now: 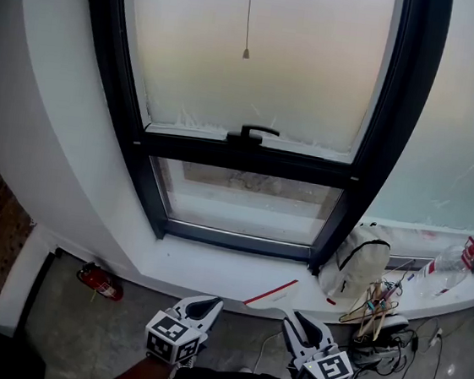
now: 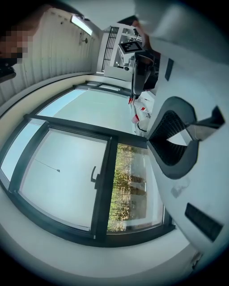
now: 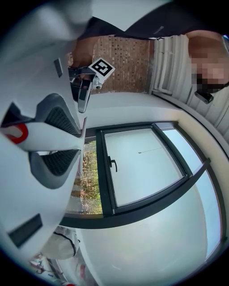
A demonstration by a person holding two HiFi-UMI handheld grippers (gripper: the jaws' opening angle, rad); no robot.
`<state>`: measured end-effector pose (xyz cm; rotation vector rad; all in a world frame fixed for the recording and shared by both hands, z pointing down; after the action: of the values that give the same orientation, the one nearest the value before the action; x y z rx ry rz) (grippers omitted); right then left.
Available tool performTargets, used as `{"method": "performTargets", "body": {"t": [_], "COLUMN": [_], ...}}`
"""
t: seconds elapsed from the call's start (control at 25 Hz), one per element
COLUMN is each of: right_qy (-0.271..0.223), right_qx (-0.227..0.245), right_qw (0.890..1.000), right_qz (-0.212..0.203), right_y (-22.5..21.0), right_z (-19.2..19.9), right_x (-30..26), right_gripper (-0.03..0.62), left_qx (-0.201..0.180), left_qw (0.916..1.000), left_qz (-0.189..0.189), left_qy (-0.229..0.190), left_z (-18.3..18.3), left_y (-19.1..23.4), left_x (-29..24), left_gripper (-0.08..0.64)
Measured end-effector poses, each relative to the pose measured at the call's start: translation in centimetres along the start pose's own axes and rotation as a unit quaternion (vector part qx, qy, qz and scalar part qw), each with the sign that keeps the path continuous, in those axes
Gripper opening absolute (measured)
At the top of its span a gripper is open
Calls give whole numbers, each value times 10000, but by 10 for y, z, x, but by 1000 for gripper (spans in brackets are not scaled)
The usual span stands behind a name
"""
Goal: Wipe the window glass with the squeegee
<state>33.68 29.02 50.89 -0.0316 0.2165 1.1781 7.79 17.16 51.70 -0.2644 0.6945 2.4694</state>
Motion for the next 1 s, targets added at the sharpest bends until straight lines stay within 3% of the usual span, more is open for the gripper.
{"method": "performTargets", "body": {"t": [0.12,0.36,0.76,0.88,1.0], "right_qy": [-40,-64,-373,-471,-636], "right_qx": [-50,334,378,635,1200], "right_qw": [10000,9992,9974,9948,9880], "right_qz": [-37,-185,-497,-644,-740], "right_y": [-2,-3,-5,0,3], "right_z": [4,2,-12,-25,-45], "right_x": [1,-3,-43,-70,-111], "right_gripper": [94,94,94,94,94], "left_qx": [12,174,342,382,364], "left_qw": [10000,9997,9983,9976,9970], "left_qz": [-44,-147,-361,-407,-439], "left_qy": [21,-50,-293,-401,-519], "left_z": [3,7,-1,-14,-34], "left_y": [0,-1,14,35,66], "left_x": [-1,-1,10,15,17], "left_gripper": [0,0,0,0,0]}}
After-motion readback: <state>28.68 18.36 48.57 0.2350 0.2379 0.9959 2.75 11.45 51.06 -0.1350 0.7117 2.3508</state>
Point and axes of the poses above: the fingertips, and each gripper's own axes: x backward along the fingers, y to its left, z out of its underside, the point moved 10 cm from there along x, backward along the fingers, and after that the axes turned 12 degrees about x, right-handed, at the moved point
